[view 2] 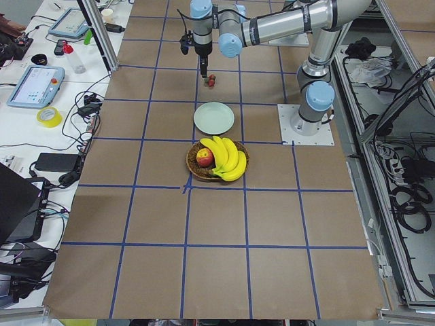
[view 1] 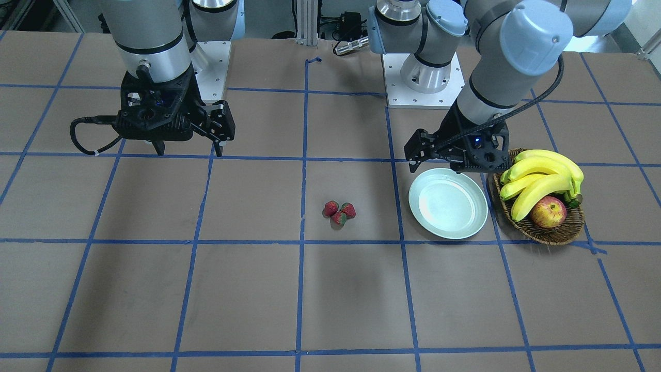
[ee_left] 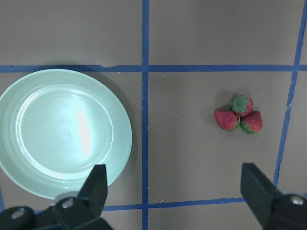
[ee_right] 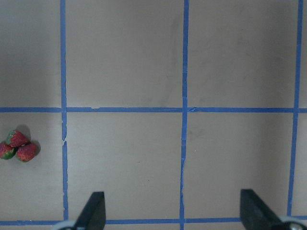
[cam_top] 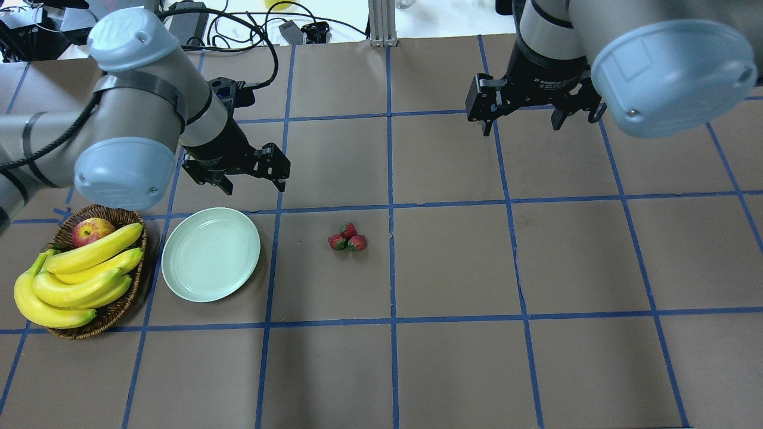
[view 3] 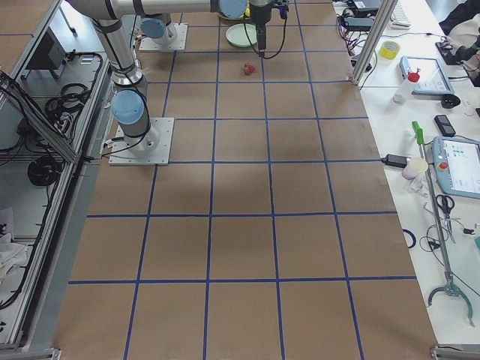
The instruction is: Collect all strawberries into plate
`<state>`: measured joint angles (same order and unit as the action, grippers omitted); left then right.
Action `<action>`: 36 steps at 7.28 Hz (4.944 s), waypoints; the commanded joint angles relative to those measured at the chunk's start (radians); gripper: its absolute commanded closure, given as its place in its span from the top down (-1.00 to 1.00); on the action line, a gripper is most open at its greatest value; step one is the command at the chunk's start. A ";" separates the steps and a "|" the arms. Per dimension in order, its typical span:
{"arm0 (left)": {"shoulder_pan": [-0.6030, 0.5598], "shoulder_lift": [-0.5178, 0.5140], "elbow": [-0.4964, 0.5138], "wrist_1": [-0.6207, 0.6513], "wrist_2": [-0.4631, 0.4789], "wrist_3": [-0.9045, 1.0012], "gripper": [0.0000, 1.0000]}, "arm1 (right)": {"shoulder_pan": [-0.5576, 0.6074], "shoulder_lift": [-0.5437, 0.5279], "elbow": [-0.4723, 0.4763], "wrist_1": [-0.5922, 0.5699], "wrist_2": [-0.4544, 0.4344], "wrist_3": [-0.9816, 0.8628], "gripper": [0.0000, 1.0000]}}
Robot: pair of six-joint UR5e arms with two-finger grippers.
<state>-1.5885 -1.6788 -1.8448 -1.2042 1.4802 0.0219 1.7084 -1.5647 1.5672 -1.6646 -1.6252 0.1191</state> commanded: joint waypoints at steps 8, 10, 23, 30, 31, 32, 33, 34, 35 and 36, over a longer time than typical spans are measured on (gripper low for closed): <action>-0.103 -0.248 -0.085 0.227 -0.107 0.268 0.96 | -0.047 0.021 -0.143 0.150 0.014 -0.033 1.00; -0.103 -0.294 -0.085 0.256 -0.135 0.303 0.87 | -0.050 0.021 -0.142 0.152 0.015 -0.033 1.00; -0.113 -0.263 -0.025 0.221 -0.138 0.297 -1.00 | -0.049 0.011 -0.136 0.160 0.016 -0.062 1.00; -0.113 -0.312 0.004 0.229 -0.158 -0.403 1.00 | -0.046 0.011 -0.131 0.160 0.015 -0.064 1.00; -0.113 -0.326 0.004 0.229 -0.161 -0.463 1.00 | -0.047 0.011 -0.131 0.161 0.015 -0.064 1.00; -0.114 -0.337 0.004 0.230 -0.181 -0.511 1.00 | -0.049 0.009 -0.131 0.161 0.015 -0.064 1.00; -0.116 -0.338 0.004 0.229 -0.198 -0.516 0.83 | -0.047 0.009 -0.131 0.161 0.015 -0.064 1.00; -0.116 -0.341 0.001 0.218 -0.198 -0.516 0.46 | -0.044 0.009 -0.131 0.161 0.015 -0.064 1.00; -0.116 -0.341 -0.010 0.216 -0.198 -0.516 0.20 | -0.035 0.009 -0.131 0.160 0.016 -0.061 1.00; -0.116 -0.343 -0.016 0.213 -0.198 -0.514 0.06 | -0.036 0.009 -0.131 0.161 0.015 -0.062 1.00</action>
<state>-1.7041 -2.0200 -1.8524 -0.9869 1.2834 -0.4923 1.6697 -1.5554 1.4358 -1.5039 -1.6101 0.0568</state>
